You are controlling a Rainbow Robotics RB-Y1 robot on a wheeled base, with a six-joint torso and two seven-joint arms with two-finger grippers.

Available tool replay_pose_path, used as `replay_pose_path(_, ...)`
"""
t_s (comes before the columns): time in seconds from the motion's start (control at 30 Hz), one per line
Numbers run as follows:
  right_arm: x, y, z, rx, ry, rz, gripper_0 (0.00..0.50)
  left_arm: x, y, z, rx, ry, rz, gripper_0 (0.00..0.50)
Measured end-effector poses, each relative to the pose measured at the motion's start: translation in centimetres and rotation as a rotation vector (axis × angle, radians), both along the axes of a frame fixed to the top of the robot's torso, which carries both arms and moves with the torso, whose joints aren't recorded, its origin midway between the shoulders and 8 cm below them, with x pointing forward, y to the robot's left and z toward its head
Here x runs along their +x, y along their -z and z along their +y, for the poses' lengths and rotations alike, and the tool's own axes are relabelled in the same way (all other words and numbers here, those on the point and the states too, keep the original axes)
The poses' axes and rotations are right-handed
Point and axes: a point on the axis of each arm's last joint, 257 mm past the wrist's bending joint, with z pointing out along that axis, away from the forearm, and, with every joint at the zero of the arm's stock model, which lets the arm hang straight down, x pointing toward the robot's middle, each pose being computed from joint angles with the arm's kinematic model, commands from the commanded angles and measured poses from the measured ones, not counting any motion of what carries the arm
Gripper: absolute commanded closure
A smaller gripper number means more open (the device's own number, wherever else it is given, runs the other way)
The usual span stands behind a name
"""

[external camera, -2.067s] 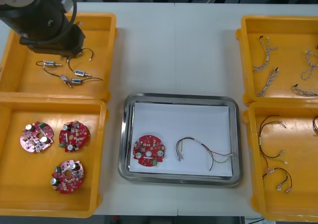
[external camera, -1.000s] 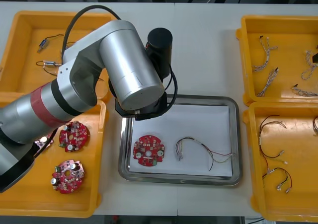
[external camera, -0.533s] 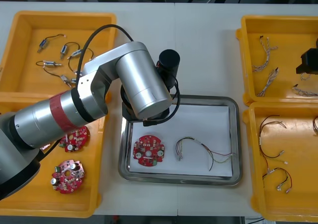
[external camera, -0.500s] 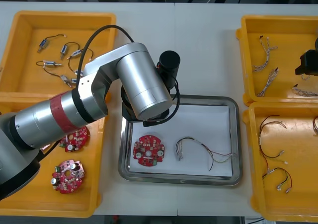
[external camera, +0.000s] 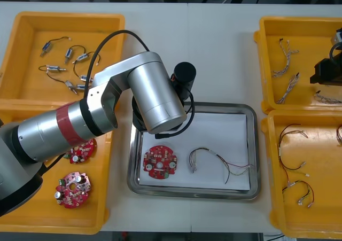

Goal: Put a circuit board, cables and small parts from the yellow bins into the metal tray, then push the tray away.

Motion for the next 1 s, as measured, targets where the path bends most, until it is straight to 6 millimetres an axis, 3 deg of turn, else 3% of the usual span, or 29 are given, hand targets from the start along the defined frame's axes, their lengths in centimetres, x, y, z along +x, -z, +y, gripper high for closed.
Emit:
replay_pose_path(0.1,-0.3,0.6,-0.3,-0.004,0.006,0.007,0.0,-0.1,0.2,0.0,0.007,0.004,0.001,0.499)
replay_pose_path(0.17,-0.5,1.0,-0.5,-0.004,0.009,0.013,0.0,-0.2,0.4,0.1,0.012,0.006,0.002,0.367)
replay_pose_path(0.23,-0.6,1.5,-0.6,-0.004,0.011,0.01,0.0,-0.3,0.5,0.1,0.017,0.008,0.001,0.134)
replay_pose_path(0.3,-0.6,1.9,-0.6,-0.003,0.013,0.009,0.0,-0.3,0.7,0.2,0.022,0.01,0.001,0.013)
replay_pose_path(0.6,-1.1,3.8,0.0,0.003,0.014,0.024,0.0,-0.4,0.9,0.2,0.032,0.015,-0.003,0.0)
replay_pose_path(0.77,-1.1,4.3,0.1,0.005,0.014,0.021,0.169,-0.4,0.9,0.2,0.032,0.015,-0.004,0.0)
replay_pose_path(0.83,-1.1,4.3,0.1,0.004,0.015,0.021,0.38,-0.4,0.8,0.2,0.031,0.017,-0.004,0.0)
replay_pose_path(1.0,-1.1,4.3,0.0,0.001,0.016,0.021,0.496,-0.7,0.1,-0.4,0.011,0.033,-0.008,0.0)
